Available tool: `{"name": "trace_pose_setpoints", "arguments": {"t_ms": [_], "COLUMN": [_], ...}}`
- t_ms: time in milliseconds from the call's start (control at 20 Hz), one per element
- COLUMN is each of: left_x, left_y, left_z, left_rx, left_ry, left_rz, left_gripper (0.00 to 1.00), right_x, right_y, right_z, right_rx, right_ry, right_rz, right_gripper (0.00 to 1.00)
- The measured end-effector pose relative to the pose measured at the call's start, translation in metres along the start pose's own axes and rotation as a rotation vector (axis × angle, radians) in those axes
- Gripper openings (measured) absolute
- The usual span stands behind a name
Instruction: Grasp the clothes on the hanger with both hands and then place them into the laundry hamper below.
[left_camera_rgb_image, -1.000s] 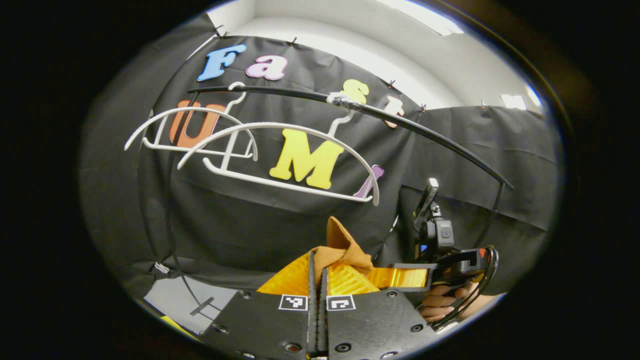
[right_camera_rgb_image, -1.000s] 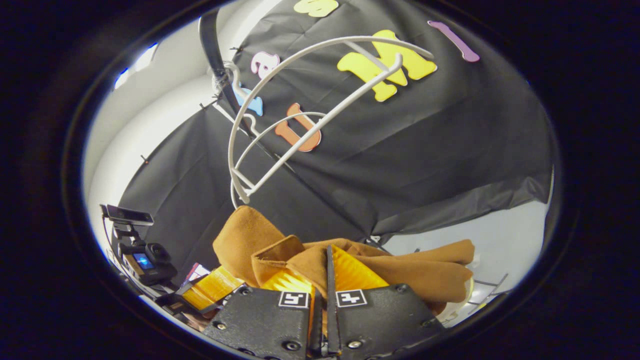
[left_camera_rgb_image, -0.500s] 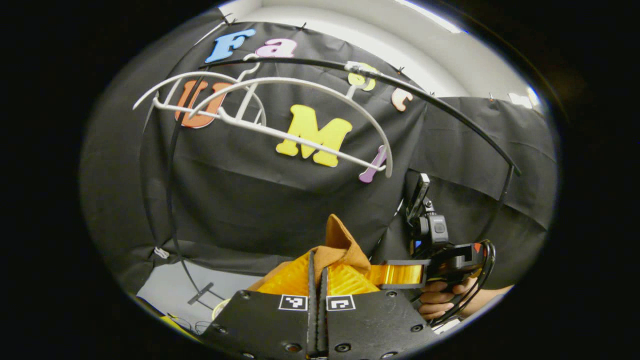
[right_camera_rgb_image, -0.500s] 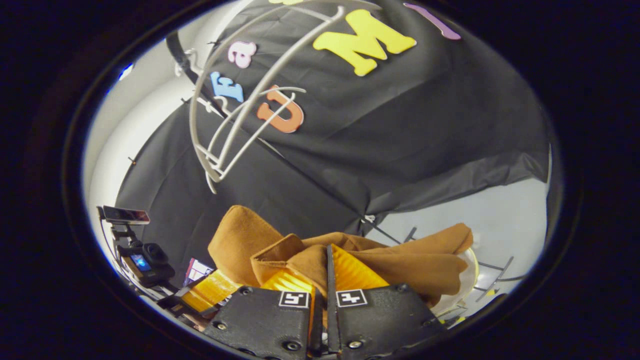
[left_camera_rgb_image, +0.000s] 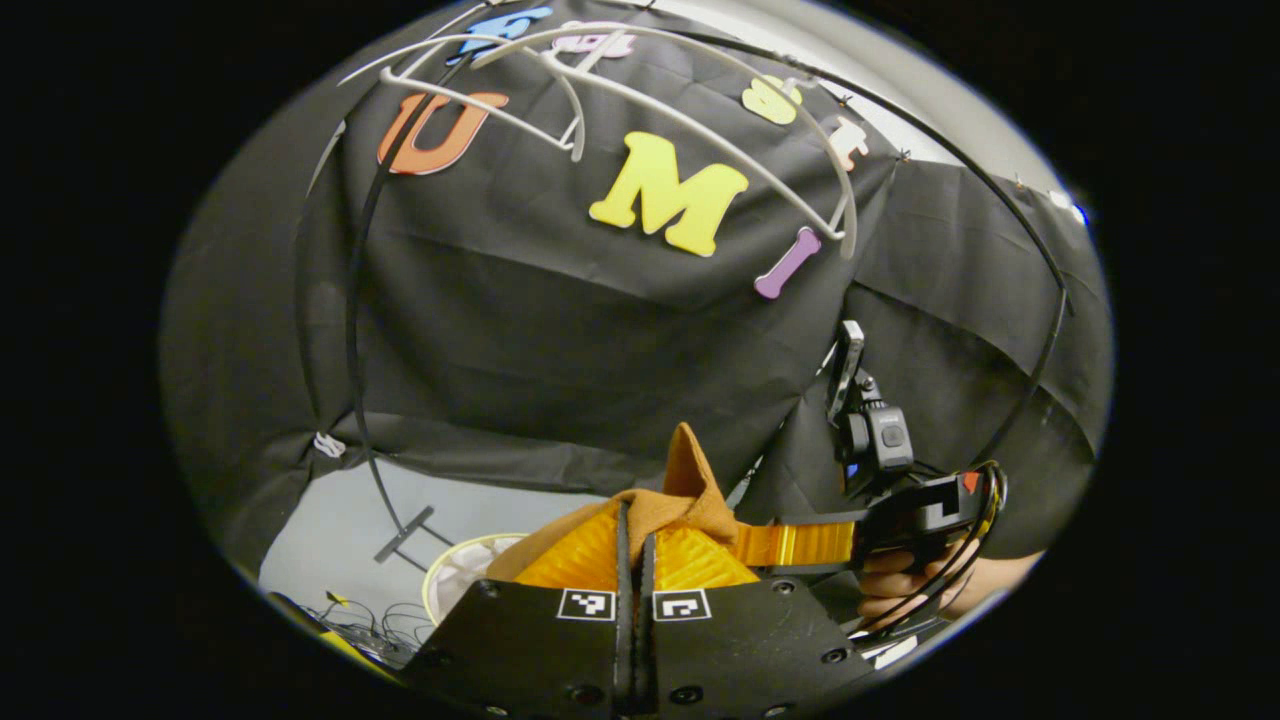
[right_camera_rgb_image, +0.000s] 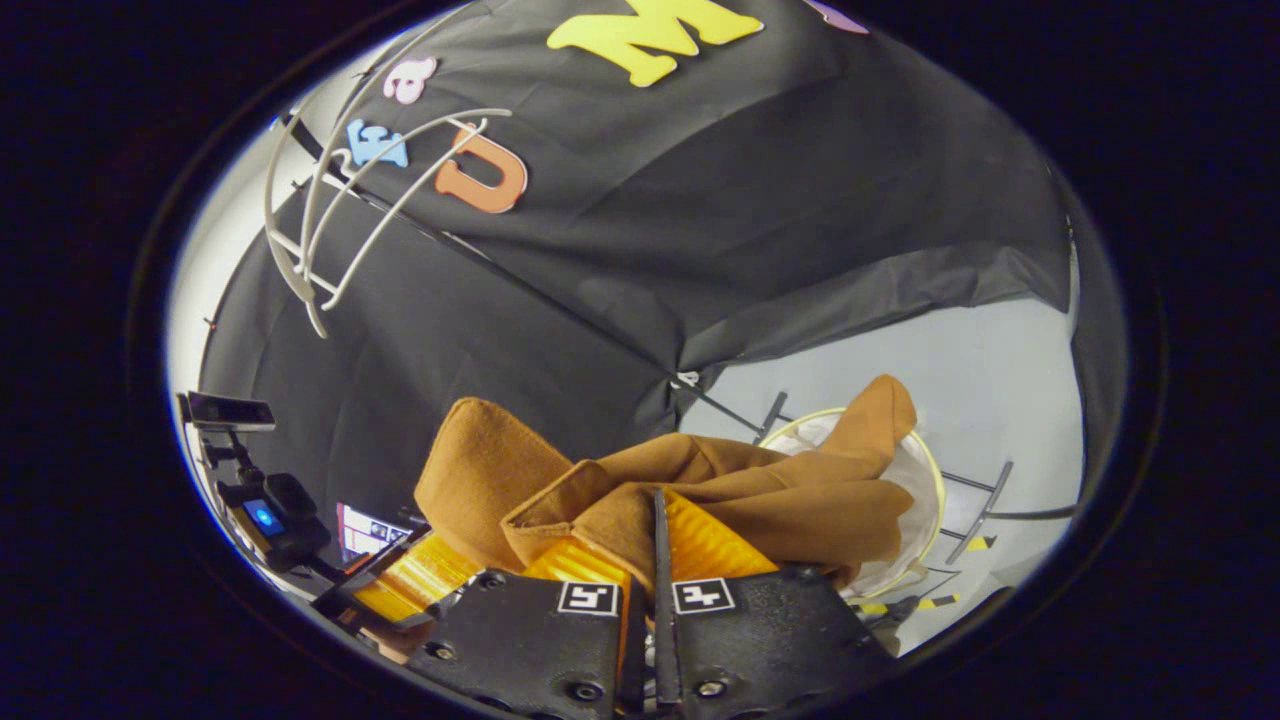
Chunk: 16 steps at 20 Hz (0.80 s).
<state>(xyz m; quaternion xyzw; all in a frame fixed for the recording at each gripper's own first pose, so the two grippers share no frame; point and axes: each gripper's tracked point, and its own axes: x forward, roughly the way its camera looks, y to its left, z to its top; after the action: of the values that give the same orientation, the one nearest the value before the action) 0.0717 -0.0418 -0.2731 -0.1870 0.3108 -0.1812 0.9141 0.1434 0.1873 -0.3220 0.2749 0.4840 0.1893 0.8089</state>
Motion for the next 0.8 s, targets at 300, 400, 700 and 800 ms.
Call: {"name": "trace_pose_setpoints", "arguments": {"t_ms": [300,400,700,800], "left_x": [0.025,0.033,0.057,0.063], "left_y": [0.020,0.026,0.063,0.076], "left_z": [-0.039,-0.052,-0.101,-0.115], "left_rx": [0.004,0.003,0.004,0.010], "left_ry": [0.108,0.150,0.312,0.378], "left_rz": [0.006,0.014,0.055,0.088], "left_gripper": [0.00,0.00,0.00,0.00], "right_x": [0.027,0.033,0.053,0.052], "right_y": [-0.048,-0.064,-0.134,-0.144], "right_z": [-0.022,-0.026,-0.049,-0.052], "right_rx": [0.008,0.024,0.097,0.108], "right_ry": [0.041,0.055,0.104,0.129], "right_rz": [-0.138,-0.195,-0.433,-0.474], "right_gripper": [0.04,0.07,0.07,0.07]}}
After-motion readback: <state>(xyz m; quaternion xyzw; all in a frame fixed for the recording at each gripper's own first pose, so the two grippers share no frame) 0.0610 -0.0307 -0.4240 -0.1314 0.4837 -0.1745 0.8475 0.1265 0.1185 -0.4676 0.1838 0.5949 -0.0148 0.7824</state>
